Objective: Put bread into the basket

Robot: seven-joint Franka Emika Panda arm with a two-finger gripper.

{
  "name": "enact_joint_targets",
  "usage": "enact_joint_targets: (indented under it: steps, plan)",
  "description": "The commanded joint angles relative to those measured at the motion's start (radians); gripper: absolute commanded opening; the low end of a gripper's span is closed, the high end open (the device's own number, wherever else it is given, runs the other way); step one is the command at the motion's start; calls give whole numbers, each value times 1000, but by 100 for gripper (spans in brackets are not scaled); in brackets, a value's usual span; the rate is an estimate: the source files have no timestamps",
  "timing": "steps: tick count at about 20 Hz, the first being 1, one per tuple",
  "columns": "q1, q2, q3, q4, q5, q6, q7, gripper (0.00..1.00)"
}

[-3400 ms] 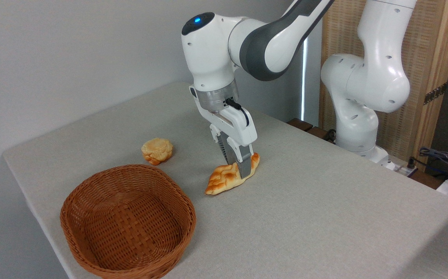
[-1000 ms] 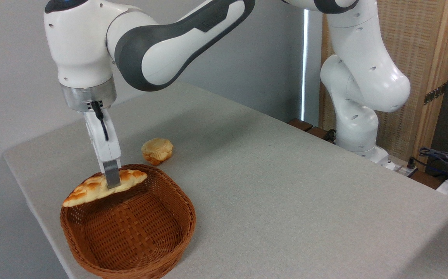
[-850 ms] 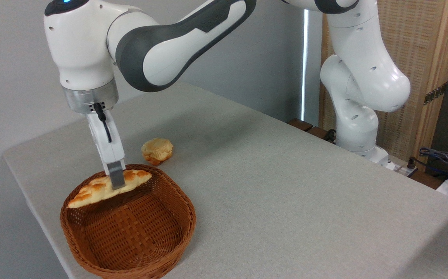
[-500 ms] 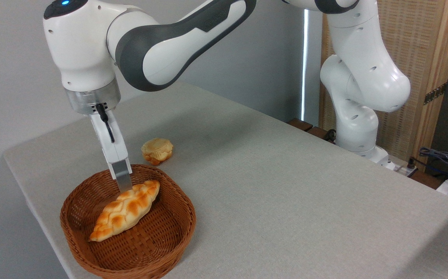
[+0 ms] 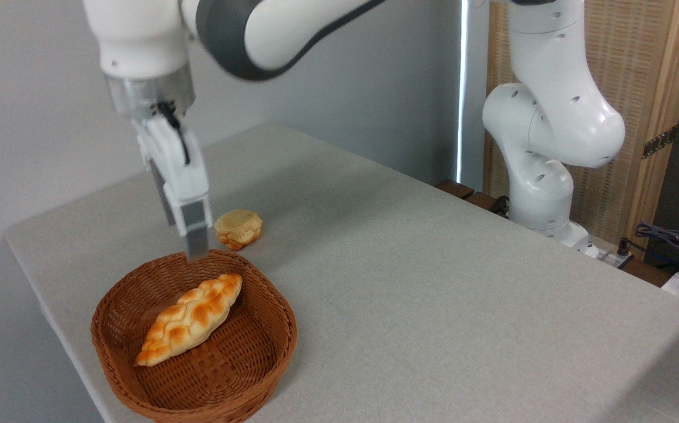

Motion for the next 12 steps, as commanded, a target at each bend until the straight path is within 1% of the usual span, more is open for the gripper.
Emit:
enact_joint_targets:
  steps: [1,5,6,7,8,10,12]
  plan:
    - [32,-83,-2,-10,17,-75,-101,100]
    - [37,-182,42,-82,27,-98,-101,100]
    - [37,-201,42,-102,49,-110,-101,100]
    - [37,-209,42,-108,72,-130,-102,100]
    - [37,-213,42,-107,76,-149,-102,100]
    - [35,-216,55,-104,78,-150,-102,100]
    - [34,-235,85,-107,75,-152,-99,100]
